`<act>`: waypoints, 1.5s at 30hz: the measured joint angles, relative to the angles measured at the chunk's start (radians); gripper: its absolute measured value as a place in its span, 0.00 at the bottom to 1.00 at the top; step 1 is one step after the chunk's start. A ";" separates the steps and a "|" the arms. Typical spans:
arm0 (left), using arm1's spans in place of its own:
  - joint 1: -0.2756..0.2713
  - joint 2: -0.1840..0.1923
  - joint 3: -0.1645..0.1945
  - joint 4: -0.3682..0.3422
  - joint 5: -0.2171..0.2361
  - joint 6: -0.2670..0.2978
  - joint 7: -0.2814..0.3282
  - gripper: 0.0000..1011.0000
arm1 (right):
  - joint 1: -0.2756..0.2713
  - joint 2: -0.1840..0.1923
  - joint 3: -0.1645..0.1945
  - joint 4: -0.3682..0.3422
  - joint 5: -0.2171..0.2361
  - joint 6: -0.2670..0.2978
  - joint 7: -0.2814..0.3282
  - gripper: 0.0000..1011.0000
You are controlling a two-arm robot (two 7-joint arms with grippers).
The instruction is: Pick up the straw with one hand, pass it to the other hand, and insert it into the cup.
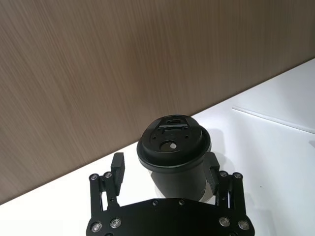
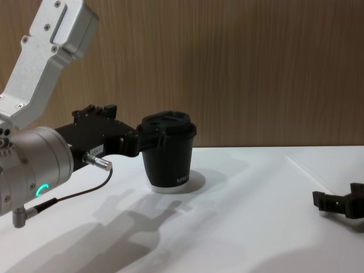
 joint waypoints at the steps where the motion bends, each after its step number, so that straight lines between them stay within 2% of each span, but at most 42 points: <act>1: 0.000 0.000 0.000 0.000 0.000 0.000 0.000 0.99 | 0.000 0.000 0.000 0.000 0.000 0.000 0.000 0.83; 11: 0.000 0.000 0.000 0.000 0.000 0.000 0.000 0.99 | 0.001 -0.002 0.001 0.004 -0.003 0.001 0.002 0.51; 14: 0.000 0.000 0.000 0.000 0.000 0.000 0.000 0.99 | 0.002 -0.002 0.001 0.004 -0.003 0.001 0.002 0.45; 17: 0.000 0.000 0.000 0.000 0.000 0.000 0.000 0.99 | 0.002 -0.002 0.001 0.004 -0.004 0.002 0.002 0.30; 19: 0.000 0.000 0.000 0.000 0.000 0.000 0.000 0.99 | 0.002 -0.002 0.001 0.005 -0.004 0.002 0.002 0.27; 20: 0.000 0.000 0.000 0.000 0.000 0.000 0.000 0.99 | 0.002 -0.002 0.001 0.005 -0.004 0.002 0.002 0.21; 26: 0.000 0.000 0.000 0.000 0.000 0.000 0.000 0.99 | 0.002 -0.003 0.001 0.006 -0.004 0.003 0.002 0.06; 36: 0.000 0.000 0.000 0.000 0.000 0.000 0.000 0.99 | 0.002 -0.003 0.002 0.006 -0.007 -0.004 0.003 0.00; 45: 0.000 0.000 0.000 0.000 0.000 0.000 0.000 0.99 | -0.001 -0.001 0.005 0.007 -0.026 -0.076 0.009 0.00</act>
